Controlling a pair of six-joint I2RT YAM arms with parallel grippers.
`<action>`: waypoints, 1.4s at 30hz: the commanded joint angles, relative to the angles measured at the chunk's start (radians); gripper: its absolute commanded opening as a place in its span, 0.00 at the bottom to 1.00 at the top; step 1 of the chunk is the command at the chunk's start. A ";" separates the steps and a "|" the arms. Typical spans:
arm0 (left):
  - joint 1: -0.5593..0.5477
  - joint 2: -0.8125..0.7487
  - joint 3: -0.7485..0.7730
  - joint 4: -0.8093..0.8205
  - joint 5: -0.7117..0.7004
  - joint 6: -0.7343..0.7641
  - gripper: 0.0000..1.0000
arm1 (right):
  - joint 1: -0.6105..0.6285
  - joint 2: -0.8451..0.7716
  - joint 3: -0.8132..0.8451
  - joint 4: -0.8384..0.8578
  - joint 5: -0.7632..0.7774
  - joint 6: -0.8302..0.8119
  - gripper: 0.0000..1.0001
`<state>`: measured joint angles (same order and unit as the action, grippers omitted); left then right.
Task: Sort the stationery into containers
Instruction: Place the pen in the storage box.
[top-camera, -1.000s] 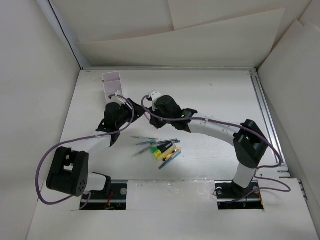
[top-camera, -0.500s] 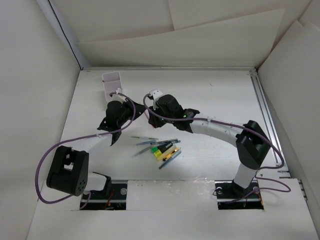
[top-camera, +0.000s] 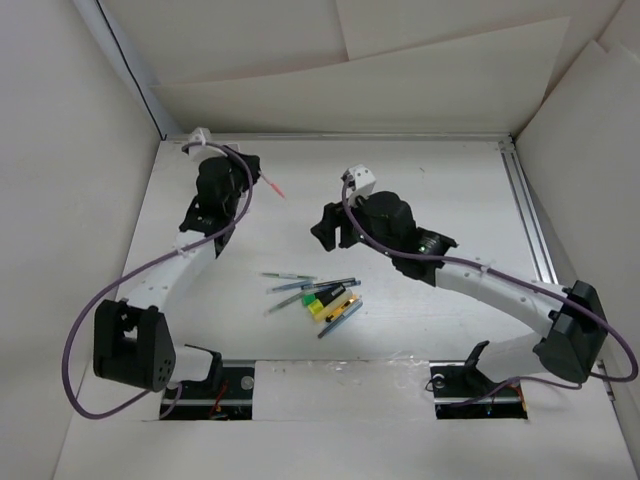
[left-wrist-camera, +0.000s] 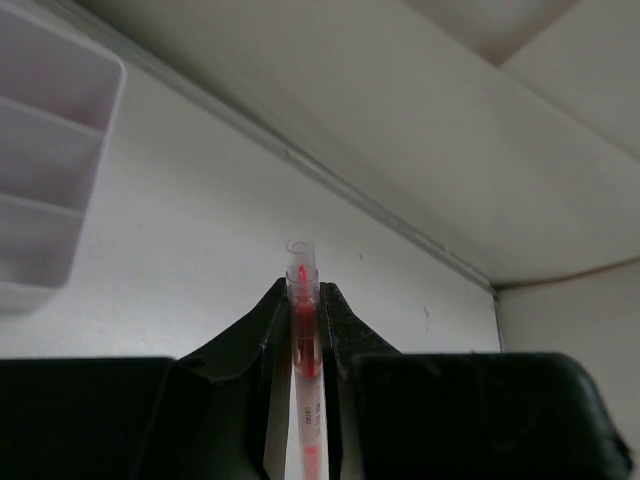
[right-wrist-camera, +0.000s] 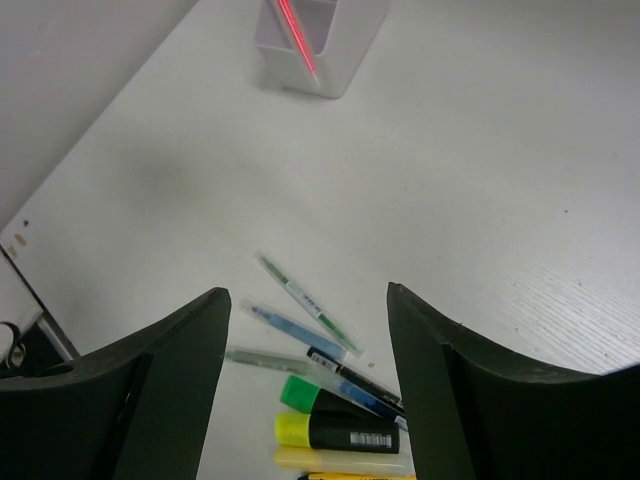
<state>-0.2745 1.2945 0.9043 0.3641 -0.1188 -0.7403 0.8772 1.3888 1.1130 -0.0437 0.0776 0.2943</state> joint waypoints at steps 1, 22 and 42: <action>0.046 0.074 0.168 -0.091 -0.175 0.080 0.00 | -0.026 -0.022 -0.056 0.100 0.068 0.060 0.70; 0.193 0.615 0.853 -0.264 -0.550 0.456 0.00 | -0.053 -0.024 -0.102 0.154 0.028 0.083 0.70; 0.193 0.839 1.021 -0.165 -0.552 0.518 0.00 | -0.053 0.029 -0.093 0.163 -0.019 0.074 0.70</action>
<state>-0.0784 2.1387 1.8748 0.1425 -0.6559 -0.2420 0.8299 1.4075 1.0126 0.0631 0.0708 0.3698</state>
